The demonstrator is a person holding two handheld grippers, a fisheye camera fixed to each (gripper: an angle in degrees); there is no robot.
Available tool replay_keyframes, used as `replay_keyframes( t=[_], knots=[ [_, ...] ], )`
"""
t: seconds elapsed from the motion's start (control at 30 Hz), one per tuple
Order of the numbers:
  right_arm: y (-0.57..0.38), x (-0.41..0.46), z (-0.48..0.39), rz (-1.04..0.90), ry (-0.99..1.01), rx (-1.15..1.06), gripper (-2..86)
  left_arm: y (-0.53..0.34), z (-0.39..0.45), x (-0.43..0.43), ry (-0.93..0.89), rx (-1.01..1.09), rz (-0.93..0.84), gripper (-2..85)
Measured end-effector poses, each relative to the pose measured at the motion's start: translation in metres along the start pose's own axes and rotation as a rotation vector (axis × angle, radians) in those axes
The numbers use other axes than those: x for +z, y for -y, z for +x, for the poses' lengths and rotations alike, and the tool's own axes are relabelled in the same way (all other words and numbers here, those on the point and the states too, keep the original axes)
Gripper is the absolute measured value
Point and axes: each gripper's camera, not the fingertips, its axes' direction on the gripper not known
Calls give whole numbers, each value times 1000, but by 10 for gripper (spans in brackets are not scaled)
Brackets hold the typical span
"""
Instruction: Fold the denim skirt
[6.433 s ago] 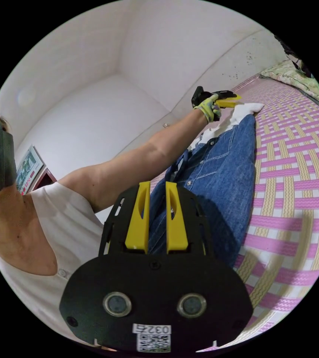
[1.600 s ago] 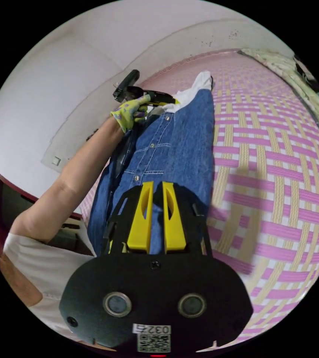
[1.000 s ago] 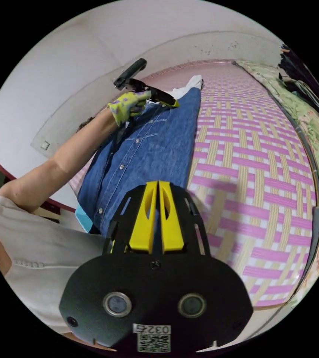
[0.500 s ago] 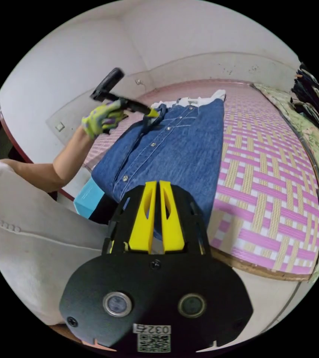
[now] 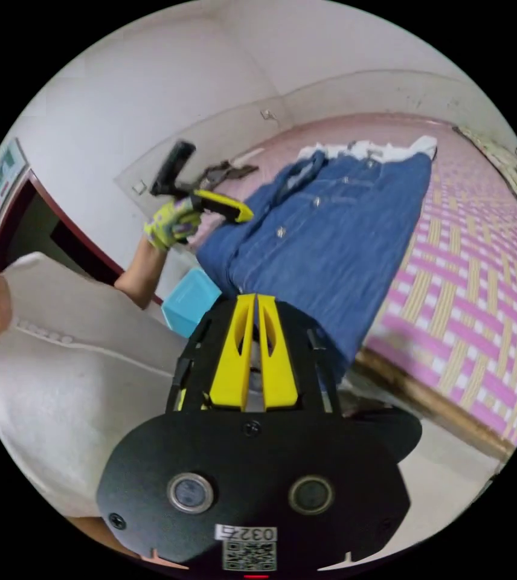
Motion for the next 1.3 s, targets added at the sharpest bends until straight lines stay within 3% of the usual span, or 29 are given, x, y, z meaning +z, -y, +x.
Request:
replay_keyframes(
  t=[0.07,0.13,0.33,0.5,0.67,0.8,1.0,1.2,1.27,1.3],
  knots=[
    [37,-33,7,106,69,-46,-6,7,-53,-46,-62,-130,165,33],
    [77,-37,14,93,62,-62,0,20,-114,-72,-148,-252,267,59],
    [235,17,60,-7,-8,-46,56,87,-289,-89,-399,-651,344,130],
    [318,71,133,-128,-12,138,88,118,-350,-106,-475,-820,443,109],
    [343,100,162,-186,129,199,77,145,-387,-117,-521,-919,474,45],
    [340,83,149,-154,159,129,42,159,-388,-152,-578,-805,595,-2],
    [336,52,149,-59,318,96,7,244,-345,-205,-602,-527,580,-8],
    [327,41,154,-57,288,111,39,353,-274,-144,-371,-328,225,3],
    [330,41,159,-95,299,130,51,374,-262,-95,-410,-259,29,27],
    [331,40,160,-104,302,134,52,375,-259,-90,-428,-236,14,28]
  ],
)
